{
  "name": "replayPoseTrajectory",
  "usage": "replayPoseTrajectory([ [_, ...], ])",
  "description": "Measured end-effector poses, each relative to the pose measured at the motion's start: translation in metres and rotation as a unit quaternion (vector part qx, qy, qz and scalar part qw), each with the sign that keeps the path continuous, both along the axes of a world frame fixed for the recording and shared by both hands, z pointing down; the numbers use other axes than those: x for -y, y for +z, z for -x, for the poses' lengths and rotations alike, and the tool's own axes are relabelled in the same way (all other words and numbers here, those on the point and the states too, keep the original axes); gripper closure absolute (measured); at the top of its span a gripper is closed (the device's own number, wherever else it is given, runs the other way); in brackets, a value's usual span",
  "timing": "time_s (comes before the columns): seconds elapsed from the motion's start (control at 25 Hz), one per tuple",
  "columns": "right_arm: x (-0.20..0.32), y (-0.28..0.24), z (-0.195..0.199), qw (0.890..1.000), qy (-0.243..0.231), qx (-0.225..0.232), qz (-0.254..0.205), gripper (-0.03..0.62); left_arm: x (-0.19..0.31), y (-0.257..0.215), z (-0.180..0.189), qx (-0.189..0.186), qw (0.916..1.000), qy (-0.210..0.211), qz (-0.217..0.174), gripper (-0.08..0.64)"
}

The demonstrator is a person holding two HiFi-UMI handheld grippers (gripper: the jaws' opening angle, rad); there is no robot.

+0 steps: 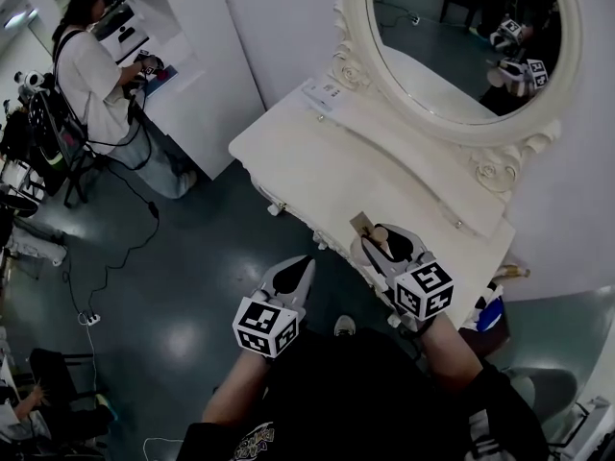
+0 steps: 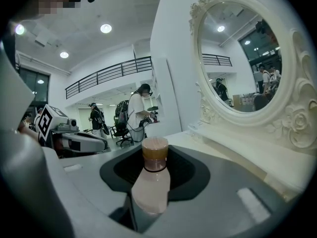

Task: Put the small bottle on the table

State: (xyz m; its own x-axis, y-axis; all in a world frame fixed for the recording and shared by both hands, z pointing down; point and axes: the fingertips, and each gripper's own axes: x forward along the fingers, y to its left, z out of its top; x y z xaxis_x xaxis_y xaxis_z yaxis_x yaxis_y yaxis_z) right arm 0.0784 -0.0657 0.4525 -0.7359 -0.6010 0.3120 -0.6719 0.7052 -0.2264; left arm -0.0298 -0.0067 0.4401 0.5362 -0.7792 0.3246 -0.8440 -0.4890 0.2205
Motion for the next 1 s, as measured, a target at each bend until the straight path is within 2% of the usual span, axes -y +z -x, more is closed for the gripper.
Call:
replayPoseTrajectory([
  [0.36,0.012,0.009,0.001,1.000,0.023,-0.006,0.011,0.426,0.024,0.010,0.004,0.004,0.9996,0.027,0.007,0.560],
  [1.0,0.056,0.000,0.041,0.992,0.122,-0.006,0.007,0.426,0.090,0.002,0.044,0.010,0.9900,0.140,-0.004,0.560],
])
